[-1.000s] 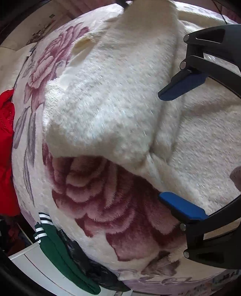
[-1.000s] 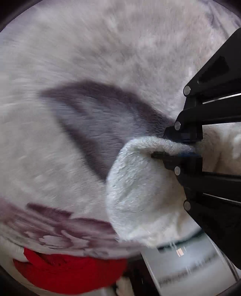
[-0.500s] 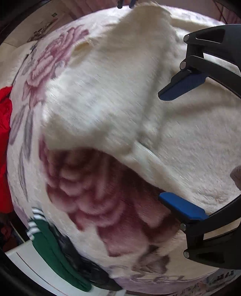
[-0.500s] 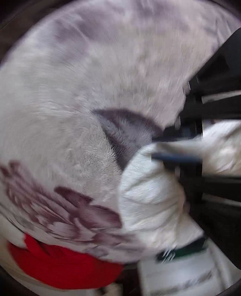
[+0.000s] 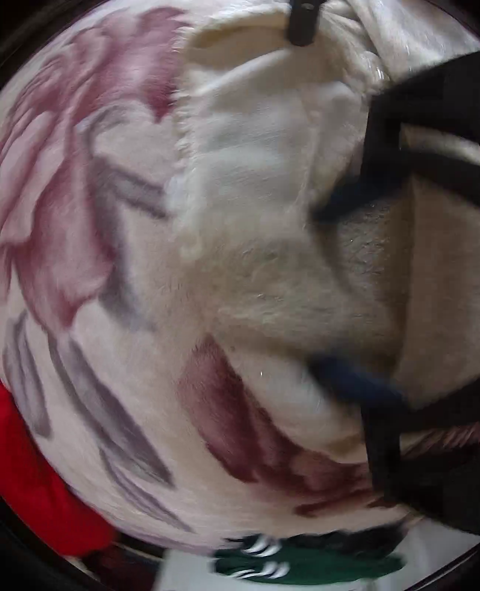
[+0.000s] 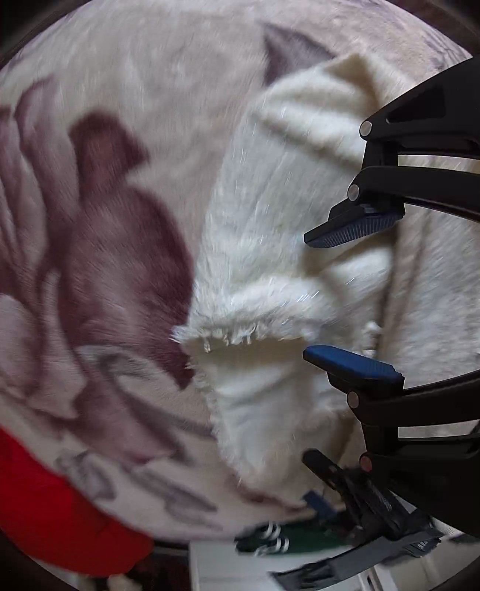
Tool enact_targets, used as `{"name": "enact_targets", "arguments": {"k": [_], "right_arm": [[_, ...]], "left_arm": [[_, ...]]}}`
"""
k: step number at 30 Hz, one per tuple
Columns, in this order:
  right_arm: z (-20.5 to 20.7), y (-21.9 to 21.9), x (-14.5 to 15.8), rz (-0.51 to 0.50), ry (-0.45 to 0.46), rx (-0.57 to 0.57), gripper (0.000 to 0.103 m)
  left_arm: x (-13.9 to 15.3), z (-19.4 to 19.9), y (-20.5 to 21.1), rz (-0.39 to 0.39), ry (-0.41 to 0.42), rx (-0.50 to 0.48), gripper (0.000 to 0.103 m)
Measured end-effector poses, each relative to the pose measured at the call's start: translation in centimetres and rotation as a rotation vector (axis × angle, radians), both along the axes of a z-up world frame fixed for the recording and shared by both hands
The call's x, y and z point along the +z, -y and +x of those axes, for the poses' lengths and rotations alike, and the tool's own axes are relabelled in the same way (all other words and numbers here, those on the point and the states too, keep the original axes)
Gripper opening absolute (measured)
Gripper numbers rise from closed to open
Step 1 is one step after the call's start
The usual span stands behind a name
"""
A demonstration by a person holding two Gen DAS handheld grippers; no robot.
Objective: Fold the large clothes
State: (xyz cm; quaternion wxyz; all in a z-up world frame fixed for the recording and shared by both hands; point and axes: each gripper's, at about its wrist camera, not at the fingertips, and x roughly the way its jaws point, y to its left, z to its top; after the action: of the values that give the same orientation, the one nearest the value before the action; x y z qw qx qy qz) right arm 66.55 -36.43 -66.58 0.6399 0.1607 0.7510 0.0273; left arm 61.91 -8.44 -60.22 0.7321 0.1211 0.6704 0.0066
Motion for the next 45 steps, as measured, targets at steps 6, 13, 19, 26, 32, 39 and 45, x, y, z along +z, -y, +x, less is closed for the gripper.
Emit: {"name": "enact_targets", "arguments": {"k": [6, 13, 19, 26, 32, 39, 45], "right_arm": [[-0.5, 1.0, -0.2, -0.054, 0.065, -0.148, 0.008], [0.7, 1.0, 2.9, -0.135, 0.192, -0.193, 0.007], [1.8, 2.6, 2.3, -0.171, 0.208, -0.196, 0.007], [1.1, 3.7, 2.4, 0.075, 0.126, -0.124, 0.052], [-1.0, 1.6, 7.3, 0.257, 0.237, -0.02, 0.061], [0.7, -8.6, 1.1, 0.32, 0.097, 0.135, 0.06], [0.7, -11.4, -0.3, 0.163, 0.138, 0.181, 0.007]], "left_arm": [[1.4, -1.1, -0.8, -0.03, 0.123, -0.024, 0.004], [2.2, 0.8, -2.0, -0.082, 0.153, 0.029, 0.004], [1.5, 2.5, -3.6, -0.158, 0.115, 0.117, 0.004], [6.9, -1.9, -6.9, -0.287, 0.18, 0.219, 0.024], [7.7, -3.4, -9.2, -0.152, 0.286, 0.259, 0.103], [4.0, -3.1, -10.0, -0.092, 0.221, 0.277, 0.103], [3.7, -3.8, -10.6, -0.113, 0.241, 0.283, 0.103]]}}
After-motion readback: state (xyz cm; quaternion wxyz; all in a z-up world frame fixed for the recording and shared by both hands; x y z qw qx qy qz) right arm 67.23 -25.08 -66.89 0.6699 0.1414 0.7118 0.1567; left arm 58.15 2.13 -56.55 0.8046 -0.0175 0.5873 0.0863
